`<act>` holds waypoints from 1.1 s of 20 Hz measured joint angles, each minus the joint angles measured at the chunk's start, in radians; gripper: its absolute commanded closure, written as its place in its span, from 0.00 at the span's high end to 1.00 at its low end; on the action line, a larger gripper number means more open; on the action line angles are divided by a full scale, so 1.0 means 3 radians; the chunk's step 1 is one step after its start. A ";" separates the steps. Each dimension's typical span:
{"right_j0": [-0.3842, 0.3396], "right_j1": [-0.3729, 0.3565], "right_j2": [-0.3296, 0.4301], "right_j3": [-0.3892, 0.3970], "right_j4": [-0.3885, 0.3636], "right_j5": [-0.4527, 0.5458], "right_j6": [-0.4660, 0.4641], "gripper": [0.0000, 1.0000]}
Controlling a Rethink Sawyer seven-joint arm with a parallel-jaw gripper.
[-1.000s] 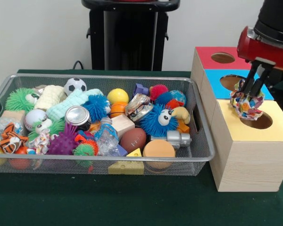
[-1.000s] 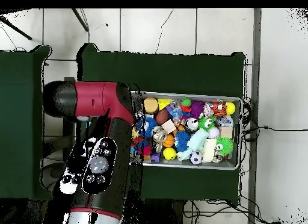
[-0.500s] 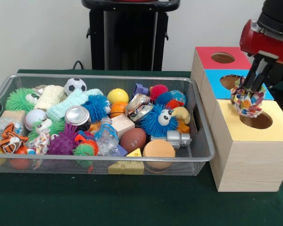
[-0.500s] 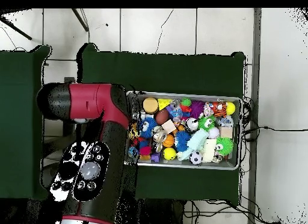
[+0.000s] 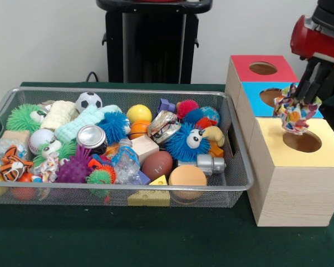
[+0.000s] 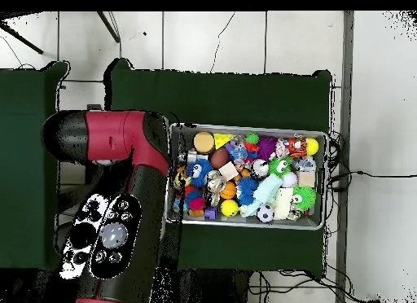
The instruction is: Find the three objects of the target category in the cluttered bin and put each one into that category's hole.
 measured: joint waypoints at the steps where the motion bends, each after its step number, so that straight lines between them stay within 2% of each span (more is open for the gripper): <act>1: -0.0001 0.0000 0.0000 -0.0019 0.0000 0.0001 0.0000 0.00; 11: -0.0053 0.0005 -0.0001 -0.0288 0.0003 0.0005 0.0000 0.00; 22: -0.0185 0.0092 0.0003 -0.0360 -0.0002 -0.0035 0.0000 0.00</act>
